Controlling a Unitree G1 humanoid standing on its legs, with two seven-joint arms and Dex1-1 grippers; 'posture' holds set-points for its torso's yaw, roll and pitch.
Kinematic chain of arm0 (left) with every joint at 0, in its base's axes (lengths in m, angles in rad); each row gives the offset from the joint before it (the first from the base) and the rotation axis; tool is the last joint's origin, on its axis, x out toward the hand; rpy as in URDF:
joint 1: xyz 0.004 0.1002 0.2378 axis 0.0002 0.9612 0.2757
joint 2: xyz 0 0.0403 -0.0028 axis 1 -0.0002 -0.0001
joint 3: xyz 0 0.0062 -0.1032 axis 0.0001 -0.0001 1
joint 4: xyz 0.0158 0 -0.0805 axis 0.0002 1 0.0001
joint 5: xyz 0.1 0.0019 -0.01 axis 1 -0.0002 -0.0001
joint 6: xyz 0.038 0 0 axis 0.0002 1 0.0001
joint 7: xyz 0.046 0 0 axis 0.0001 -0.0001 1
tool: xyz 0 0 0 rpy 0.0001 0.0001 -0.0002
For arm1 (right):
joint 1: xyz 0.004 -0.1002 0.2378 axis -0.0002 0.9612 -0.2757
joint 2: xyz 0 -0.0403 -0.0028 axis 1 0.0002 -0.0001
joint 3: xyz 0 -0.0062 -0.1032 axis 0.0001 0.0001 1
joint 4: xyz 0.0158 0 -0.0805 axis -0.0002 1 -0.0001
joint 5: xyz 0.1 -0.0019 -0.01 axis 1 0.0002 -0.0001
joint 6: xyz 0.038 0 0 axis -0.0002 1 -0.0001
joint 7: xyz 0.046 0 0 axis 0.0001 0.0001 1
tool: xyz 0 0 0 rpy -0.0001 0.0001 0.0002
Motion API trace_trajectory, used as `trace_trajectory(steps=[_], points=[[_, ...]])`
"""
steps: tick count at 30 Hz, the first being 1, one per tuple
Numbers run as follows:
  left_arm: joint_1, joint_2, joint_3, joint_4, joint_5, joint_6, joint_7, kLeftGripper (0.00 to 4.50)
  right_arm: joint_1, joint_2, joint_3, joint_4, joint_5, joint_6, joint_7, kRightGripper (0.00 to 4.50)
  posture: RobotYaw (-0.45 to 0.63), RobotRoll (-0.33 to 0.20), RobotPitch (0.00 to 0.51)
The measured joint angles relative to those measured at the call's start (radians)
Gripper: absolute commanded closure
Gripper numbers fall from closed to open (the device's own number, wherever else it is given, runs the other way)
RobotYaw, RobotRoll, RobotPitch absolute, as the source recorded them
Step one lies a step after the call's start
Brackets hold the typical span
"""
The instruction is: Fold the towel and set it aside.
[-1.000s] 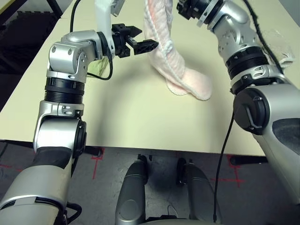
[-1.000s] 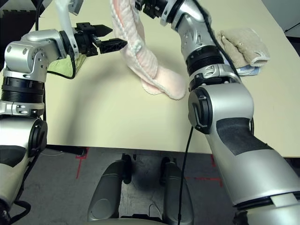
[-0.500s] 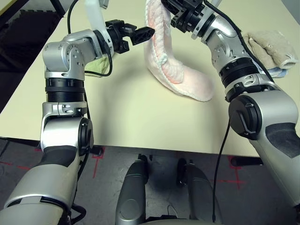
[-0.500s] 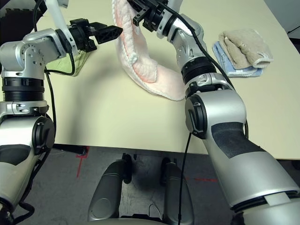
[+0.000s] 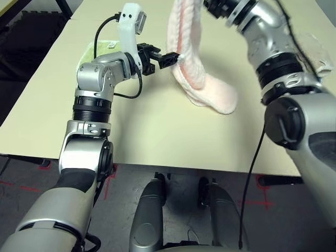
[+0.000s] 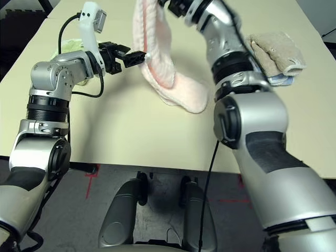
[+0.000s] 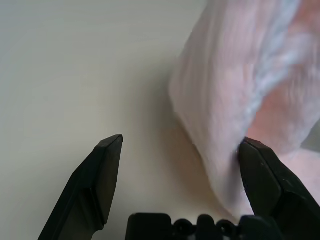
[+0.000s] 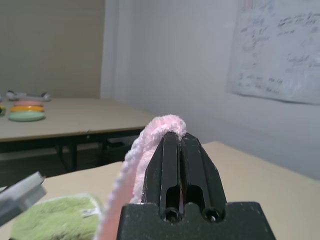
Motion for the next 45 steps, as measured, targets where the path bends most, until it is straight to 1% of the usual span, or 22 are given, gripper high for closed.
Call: trace_trajectory(steps=[3, 7, 11, 13, 15, 17, 19, 21, 26, 28, 31, 34, 35, 38, 40, 45], points=[[0.012, 0.011, -0.033, 0.058, 0.037, -0.056, -0.018, 0.00, -0.024, -0.034, -0.013, 0.012, 0.000, 0.005, -0.010, 4.48, 0.12, 0.000, 0.268], [0.011, 0.019, -0.039, 0.164, 0.081, -0.156, -0.029, 0.00, -0.044, -0.065, -0.016, 0.025, 0.000, 0.020, -0.009, 4.48, 0.11, 0.000, 0.268], [0.008, 0.020, -0.035, 0.182, 0.082, -0.176, -0.064, 0.00, -0.043, -0.067, -0.015, 0.026, 0.000, 0.028, 0.004, 4.48, 0.12, 0.000, 0.266], [0.010, 0.026, -0.035, 0.150, 0.072, -0.151, -0.113, 0.00, -0.041, -0.065, -0.015, 0.026, 0.000, 0.028, 0.006, 4.48, 0.13, 0.000, 0.265], [0.030, 0.050, -0.041, 0.064, 0.060, -0.113, -0.170, 0.00, -0.039, -0.061, -0.015, 0.026, -0.001, 0.028, 0.005, 4.48, 0.14, 0.000, 0.264], [0.074, 0.070, -0.049, -0.029, 0.045, -0.069, -0.215, 0.00, -0.040, -0.062, -0.015, 0.026, -0.001, 0.027, -0.001, 4.48, 0.15, 0.000, 0.260], [0.124, 0.073, -0.053, -0.089, 0.027, -0.027, -0.238, 0.00, -0.040, -0.065, -0.016, 0.031, -0.003, 0.025, -0.015, 4.48, 0.15, 0.000, 0.260], [0.163, 0.071, -0.062, -0.119, 0.020, 0.000, -0.248, 0.00, -0.041, -0.070, -0.016, 0.039, -0.005, 0.025, -0.027, 4.48, 0.15, 0.000, 0.259], [0.206, 0.069, -0.073, -0.193, 0.003, 0.049, -0.268, 0.00, -0.044, -0.075, -0.016, 0.055, -0.011, 0.025, -0.039, 4.48, 0.15, 0.000, 0.255], [0.212, 0.059, -0.072, -0.195, 0.003, 0.053, -0.254, 0.00, -0.044, -0.076, -0.016, 0.060, -0.011, 0.025, -0.041, 4.48, 0.15, 0.000, 0.254], [0.215, 0.018, -0.068, -0.182, 0.004, 0.052, -0.207, 0.00, -0.044, -0.080, -0.016, 0.064, -0.012, 0.025, -0.043, 4.48, 0.14, 0.000, 0.262], [0.202, -0.010, -0.054, -0.120, 0.001, 0.050, -0.173, 0.00, -0.044, -0.081, -0.015, 0.066, -0.013, 0.025, -0.048, 4.48, 0.14, 0.000, 0.272], [0.196, -0.010, -0.049, -0.100, 0.001, 0.050, -0.168, 0.00, -0.044, -0.082, -0.015, 0.066, -0.014, 0.025, -0.049, 4.48, 0.13, 0.000, 0.282], [0.171, -0.009, -0.027, -0.055, -0.003, 0.049, -0.153, 0.00, -0.044, -0.086, -0.016, 0.067, -0.013, 0.025, -0.050, 4.48, 0.12, 0.000, 0.283], [0.153, -0.004, -0.022, -0.026, 0.000, 0.038, -0.146, 0.00, -0.045, -0.086, -0.016, 0.067, -0.013, 0.025, -0.050, 4.48, 0.12, 0.000, 0.303], [0.130, 0.036, 0.008, 0.038, 0.005, 0.015, -0.131, 0.00, -0.049, -0.090, -0.017, 0.067, -0.012, 0.025, -0.050, 4.48, 0.10, 0.000, 0.305]])
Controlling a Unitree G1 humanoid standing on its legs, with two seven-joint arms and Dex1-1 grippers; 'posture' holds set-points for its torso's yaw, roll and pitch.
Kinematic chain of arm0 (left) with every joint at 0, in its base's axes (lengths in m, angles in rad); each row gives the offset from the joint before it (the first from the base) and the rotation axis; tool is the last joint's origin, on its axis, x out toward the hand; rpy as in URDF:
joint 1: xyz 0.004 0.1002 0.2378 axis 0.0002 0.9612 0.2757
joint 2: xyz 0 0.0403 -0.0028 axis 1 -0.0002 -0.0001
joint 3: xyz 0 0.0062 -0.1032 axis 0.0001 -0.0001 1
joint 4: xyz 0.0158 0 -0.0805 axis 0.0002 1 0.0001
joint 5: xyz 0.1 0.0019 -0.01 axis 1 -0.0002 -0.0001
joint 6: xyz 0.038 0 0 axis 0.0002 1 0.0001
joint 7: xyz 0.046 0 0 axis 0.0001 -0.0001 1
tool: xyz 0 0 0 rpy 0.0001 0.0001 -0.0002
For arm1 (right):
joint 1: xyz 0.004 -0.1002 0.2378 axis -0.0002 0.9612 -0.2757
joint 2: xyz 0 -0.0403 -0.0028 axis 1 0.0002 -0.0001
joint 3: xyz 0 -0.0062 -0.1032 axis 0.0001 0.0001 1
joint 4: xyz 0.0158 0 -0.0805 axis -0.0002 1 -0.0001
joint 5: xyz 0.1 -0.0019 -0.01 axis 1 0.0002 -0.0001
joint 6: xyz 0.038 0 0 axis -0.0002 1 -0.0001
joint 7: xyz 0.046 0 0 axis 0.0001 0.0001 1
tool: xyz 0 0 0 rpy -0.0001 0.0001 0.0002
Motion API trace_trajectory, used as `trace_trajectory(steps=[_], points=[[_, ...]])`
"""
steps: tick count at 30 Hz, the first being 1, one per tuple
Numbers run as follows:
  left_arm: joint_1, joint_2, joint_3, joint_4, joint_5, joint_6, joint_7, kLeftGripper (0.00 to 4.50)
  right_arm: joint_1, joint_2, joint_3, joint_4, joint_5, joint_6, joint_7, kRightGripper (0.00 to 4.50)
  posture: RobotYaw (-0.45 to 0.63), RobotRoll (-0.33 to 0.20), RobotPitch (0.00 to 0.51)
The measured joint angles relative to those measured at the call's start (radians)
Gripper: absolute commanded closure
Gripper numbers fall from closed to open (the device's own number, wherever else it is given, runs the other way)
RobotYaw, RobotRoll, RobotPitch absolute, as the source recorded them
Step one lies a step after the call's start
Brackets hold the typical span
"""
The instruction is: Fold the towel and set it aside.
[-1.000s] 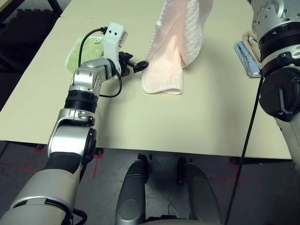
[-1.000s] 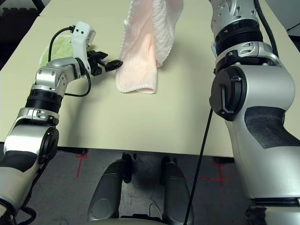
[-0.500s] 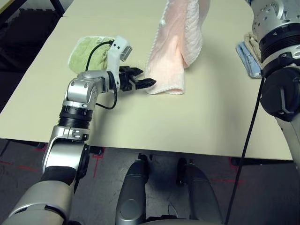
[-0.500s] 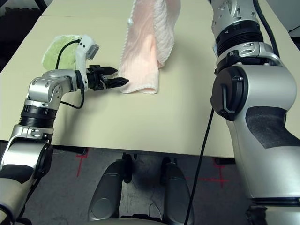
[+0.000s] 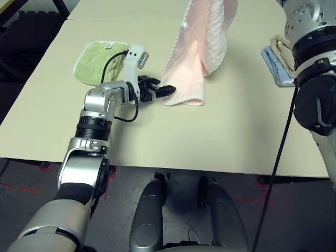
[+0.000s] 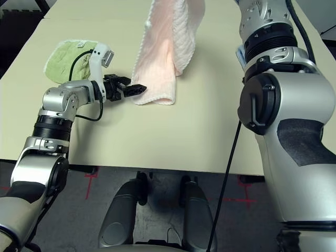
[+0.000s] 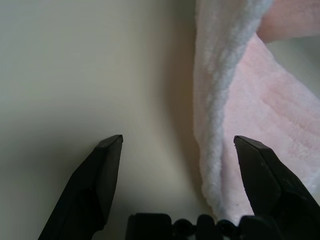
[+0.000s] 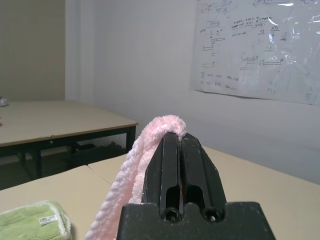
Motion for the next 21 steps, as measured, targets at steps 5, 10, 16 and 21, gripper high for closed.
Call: trace_trajectory(steps=[5, 10, 16, 21], points=[[0.000, 0.040, 0.011, 0.000, -0.003, 0.005, -0.010, 0.00, -0.001, -0.001, -0.006, 0.000, 0.003, 0.000, 0.003, 4.48, 0.10, 0.000, 0.295], [0.000, -0.013, 0.040, -0.022, -0.046, 0.028, -0.010, 0.00, -0.004, -0.001, -0.007, 0.000, 0.005, 0.000, 0.014, 4.48, 0.11, 0.000, 0.289], [-0.021, -0.082, 0.038, -0.031, -0.059, 0.002, 0.005, 0.00, -0.009, -0.003, -0.009, 0.000, 0.011, 0.000, 0.022, 4.48, 0.13, 0.000, 0.282], [-0.064, -0.106, 0.022, 0.046, -0.032, -0.079, 0.021, 0.00, -0.049, -0.003, -0.034, 0.005, 0.023, 0.001, 0.011, 4.48, 0.11, 0.000, 0.291]])
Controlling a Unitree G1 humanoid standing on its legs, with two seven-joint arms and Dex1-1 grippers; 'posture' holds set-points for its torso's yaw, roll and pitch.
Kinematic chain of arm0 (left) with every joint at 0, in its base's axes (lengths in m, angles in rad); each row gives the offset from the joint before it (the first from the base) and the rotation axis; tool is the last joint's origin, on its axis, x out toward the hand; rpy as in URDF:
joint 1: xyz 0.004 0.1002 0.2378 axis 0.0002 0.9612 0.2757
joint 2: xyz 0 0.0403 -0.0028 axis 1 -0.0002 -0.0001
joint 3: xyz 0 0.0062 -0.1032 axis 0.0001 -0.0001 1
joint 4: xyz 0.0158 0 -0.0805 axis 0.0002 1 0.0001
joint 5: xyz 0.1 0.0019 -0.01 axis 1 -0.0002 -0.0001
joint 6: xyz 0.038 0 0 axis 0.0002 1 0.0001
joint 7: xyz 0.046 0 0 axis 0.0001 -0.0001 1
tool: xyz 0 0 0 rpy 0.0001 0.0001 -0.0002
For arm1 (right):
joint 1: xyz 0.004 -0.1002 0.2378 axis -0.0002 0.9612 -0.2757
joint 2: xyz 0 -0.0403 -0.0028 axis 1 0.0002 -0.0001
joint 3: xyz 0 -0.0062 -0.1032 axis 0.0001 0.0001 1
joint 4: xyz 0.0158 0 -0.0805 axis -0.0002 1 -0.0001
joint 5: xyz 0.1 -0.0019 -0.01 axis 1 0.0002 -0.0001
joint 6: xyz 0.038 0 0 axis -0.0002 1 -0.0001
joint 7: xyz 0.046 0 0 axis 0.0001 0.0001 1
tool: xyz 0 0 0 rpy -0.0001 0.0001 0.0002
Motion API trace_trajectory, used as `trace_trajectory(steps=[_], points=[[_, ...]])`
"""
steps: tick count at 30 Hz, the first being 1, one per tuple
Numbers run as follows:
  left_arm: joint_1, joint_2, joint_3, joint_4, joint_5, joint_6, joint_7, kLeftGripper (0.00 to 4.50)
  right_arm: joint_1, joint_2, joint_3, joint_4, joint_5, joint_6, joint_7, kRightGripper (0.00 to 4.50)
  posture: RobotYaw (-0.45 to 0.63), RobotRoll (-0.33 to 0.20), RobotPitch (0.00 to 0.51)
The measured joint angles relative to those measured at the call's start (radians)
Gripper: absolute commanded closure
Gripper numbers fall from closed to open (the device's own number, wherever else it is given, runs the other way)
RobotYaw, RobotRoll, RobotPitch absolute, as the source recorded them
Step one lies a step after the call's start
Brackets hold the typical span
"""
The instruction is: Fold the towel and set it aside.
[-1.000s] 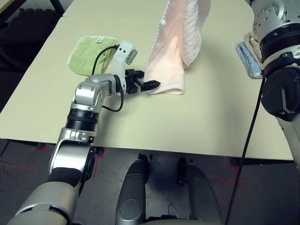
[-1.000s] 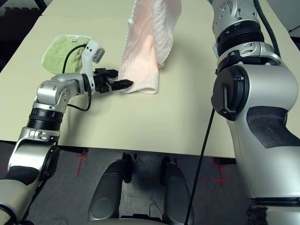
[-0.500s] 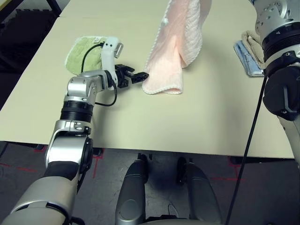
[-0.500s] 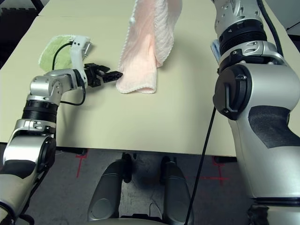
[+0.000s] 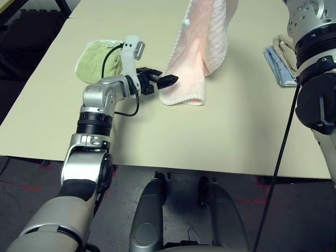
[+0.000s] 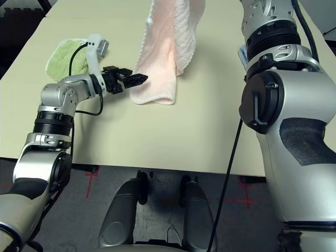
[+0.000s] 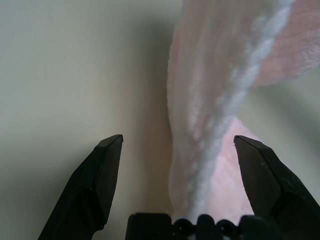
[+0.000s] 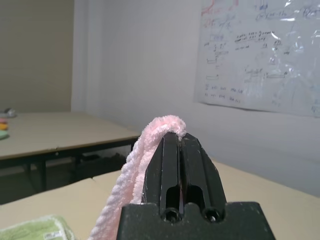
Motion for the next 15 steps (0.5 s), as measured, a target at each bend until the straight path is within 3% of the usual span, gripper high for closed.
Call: trace_trajectory(steps=[7, 15], points=[[0.013, 0.022, -0.051, 0.050, 0.047, -0.037, -0.035, 0.00, -0.052, -0.022, -0.005, 0.033, -0.004, -0.007, -0.075, 4.48, 0.09, 0.000, 0.295], [0.052, 0.089, -0.053, -0.036, 0.044, 0.000, -0.098, 0.00, -0.052, -0.029, -0.005, 0.039, -0.015, -0.007, -0.085, 4.48, 0.11, 0.000, 0.310]])
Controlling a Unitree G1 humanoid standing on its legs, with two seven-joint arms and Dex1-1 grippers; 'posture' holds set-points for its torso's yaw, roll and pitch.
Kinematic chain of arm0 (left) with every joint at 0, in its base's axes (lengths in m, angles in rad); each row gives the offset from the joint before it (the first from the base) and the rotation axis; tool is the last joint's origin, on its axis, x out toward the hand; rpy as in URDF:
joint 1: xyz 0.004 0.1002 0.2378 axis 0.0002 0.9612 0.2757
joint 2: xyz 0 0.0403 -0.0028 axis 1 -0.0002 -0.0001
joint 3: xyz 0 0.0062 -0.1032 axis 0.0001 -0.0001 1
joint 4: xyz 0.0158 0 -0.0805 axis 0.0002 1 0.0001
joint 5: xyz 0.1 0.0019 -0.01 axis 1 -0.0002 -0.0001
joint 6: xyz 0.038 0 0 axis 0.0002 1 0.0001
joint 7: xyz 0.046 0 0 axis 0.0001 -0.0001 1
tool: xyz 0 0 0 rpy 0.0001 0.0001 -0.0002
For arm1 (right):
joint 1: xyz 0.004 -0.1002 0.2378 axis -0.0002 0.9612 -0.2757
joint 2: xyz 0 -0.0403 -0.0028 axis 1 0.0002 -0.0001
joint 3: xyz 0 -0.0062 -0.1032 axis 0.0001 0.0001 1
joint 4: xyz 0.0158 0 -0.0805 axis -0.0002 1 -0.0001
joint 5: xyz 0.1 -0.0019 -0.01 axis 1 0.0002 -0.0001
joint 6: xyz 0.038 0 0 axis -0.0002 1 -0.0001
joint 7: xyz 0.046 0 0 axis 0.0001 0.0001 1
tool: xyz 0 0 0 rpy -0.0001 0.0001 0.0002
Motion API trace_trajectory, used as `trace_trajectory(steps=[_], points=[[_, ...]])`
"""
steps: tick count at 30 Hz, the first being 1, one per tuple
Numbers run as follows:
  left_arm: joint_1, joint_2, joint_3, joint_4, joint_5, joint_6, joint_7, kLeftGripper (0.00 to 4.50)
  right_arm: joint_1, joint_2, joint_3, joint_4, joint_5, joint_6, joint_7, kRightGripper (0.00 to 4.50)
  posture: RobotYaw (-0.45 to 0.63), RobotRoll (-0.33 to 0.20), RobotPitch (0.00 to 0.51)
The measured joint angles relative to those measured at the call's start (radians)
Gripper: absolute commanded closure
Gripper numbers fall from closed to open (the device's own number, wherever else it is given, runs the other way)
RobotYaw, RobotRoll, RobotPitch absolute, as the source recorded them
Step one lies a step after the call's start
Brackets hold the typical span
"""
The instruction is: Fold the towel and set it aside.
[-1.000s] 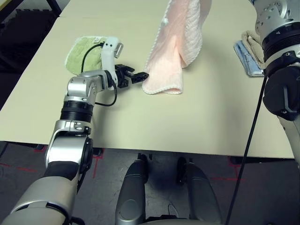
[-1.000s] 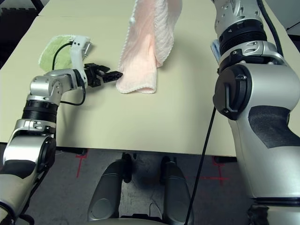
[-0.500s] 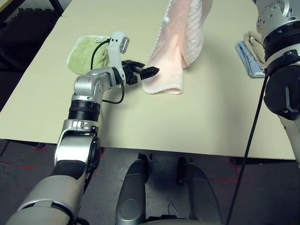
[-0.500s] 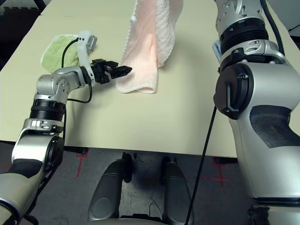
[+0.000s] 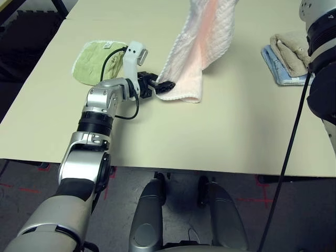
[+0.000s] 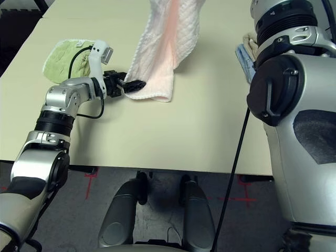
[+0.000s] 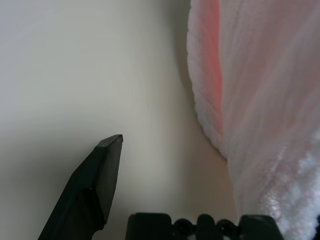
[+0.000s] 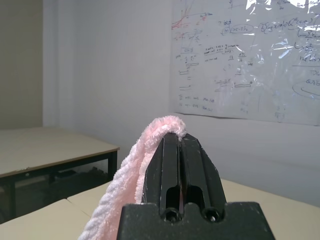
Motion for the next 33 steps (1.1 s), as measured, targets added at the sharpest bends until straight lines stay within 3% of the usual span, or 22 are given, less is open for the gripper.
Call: trace_trajectory(steps=[8, 15, 30, 33], points=[[0.005, 0.066, -0.002, -0.161, -0.053, 0.146, -0.092, 0.00, -0.001, 0.017, 0.000, 0.000, -0.006, 0.000, 0.000, 4.48, 0.08, 0.000, 0.342], [0.097, 0.099, -0.009, -0.331, -0.116, 0.309, -0.113, 0.00, -0.001, 0.018, 0.000, 0.000, -0.006, 0.000, -0.002, 4.48, 0.07, 0.000, 0.355], [0.119, 0.084, 0.010, -0.354, -0.153, 0.379, -0.040, 0.00, -0.001, 0.016, -0.002, 0.000, -0.006, 0.000, -0.006, 4.48, 0.04, 0.000, 0.361], [0.119, 0.101, 0.017, -0.352, -0.158, 0.385, -0.036, 0.96, -0.001, 0.012, -0.002, 0.000, -0.006, 0.000, -0.006, 4.50, 0.05, 0.000, 0.357]])
